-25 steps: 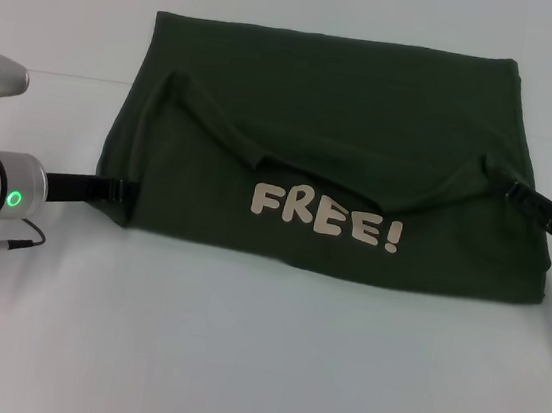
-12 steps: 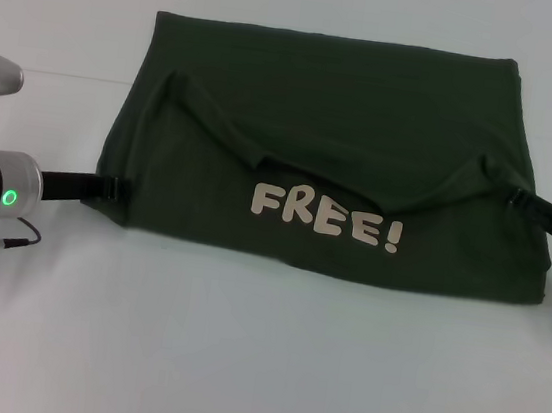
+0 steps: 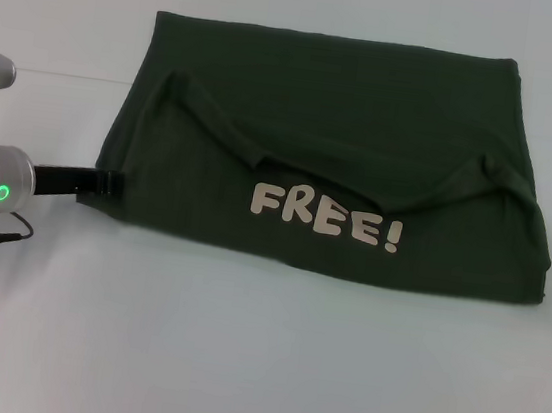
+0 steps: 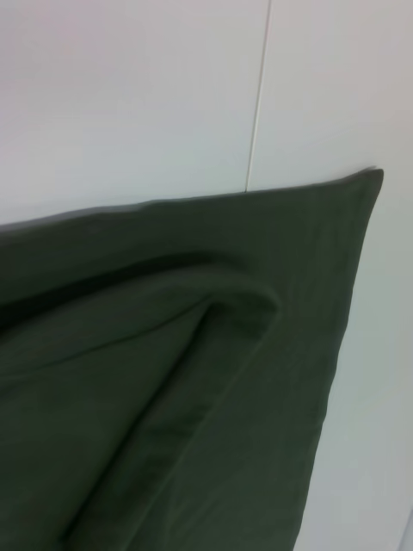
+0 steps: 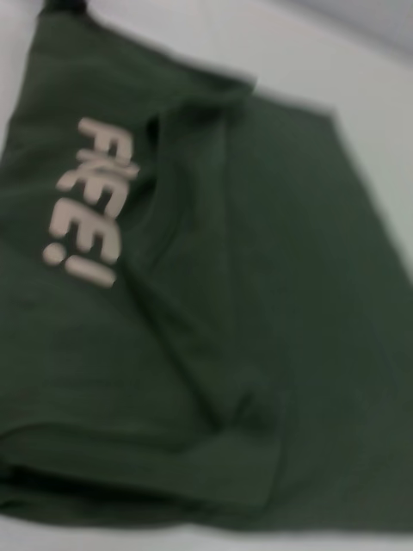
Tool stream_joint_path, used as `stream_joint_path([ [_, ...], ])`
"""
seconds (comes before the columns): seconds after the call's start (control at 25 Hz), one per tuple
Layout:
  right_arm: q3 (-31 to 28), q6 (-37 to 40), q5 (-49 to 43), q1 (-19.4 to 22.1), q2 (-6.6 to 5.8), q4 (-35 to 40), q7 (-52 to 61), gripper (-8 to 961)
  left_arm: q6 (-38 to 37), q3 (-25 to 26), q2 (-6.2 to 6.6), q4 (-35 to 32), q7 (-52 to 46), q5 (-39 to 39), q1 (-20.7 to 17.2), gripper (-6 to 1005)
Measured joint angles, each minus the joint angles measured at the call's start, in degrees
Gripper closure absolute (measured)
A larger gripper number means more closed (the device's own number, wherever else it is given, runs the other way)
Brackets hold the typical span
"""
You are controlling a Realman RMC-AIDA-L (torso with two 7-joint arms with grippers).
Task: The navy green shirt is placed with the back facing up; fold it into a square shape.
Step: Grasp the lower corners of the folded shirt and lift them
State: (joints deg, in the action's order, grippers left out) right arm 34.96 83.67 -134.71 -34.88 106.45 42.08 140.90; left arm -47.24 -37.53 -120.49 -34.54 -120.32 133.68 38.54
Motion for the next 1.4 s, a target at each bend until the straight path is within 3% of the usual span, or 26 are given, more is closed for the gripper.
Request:
stream_joint_path([
  [0.12, 0.20, 0.81, -7.15, -3.41, -0.19, 0.52, 4.29, 44, 0.05, 0.05, 0.00, 0.00, 0.66, -0.01, -0.01, 976],
  [0.44, 4.04, -6.76, -14.83, -8.99, 2.09, -4.16, 7.64, 68, -0.03, -0.02, 0.00, 0.07, 1.06, -0.09, 0.12, 975],
  [0.92, 4.32, -12.87, -14.76, -10.33, 4.71, -6.60, 7.27, 104, -0.02, -0.08, 0.00, 0.09, 1.15, -0.17, 0.16, 983],
  [1.4, 5.45, -14.32, -15.02, -10.34, 5.12, -7.14, 7.48, 140, 0.03, -0.08, 0.00, 0.13, 1.15, -0.21, 0.33, 982],
])
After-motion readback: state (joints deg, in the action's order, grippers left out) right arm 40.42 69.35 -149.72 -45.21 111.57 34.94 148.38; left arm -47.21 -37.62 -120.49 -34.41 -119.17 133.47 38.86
